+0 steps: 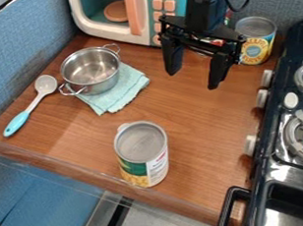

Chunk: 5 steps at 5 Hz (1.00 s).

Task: Move the silver pot to the right side of the table

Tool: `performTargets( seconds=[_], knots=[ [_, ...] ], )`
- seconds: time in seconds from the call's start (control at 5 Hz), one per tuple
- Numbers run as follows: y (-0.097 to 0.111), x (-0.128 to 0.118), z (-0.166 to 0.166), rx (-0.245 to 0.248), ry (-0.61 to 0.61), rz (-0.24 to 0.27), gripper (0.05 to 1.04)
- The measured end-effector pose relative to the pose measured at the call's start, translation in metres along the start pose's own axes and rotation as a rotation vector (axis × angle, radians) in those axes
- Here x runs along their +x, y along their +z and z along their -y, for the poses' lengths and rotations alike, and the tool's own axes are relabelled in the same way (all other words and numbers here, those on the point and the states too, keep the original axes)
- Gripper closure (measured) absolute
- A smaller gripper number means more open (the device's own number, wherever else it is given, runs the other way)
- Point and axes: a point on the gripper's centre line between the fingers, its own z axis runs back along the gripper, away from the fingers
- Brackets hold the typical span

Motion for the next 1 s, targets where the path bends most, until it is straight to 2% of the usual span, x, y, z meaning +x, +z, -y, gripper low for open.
performTargets(
  seconds=[0.2,0.4,0.6,0.8,1.0],
  knots=[
    [-0.013,-0.002,0.0,-0.001,-0.003,-0.042,0.083],
    [-0.018,-0.002,-0.038,-0.01,0.073,-0.069,0.083],
    [-0.017,0.0,-0.082,0.001,0.15,-0.057,0.083],
    [-0.018,-0.002,-0.116,0.041,0.199,-0.023,0.083],
    [-0.035,0.005,-0.142,0.076,0.229,0.001,0.083]
  ],
)
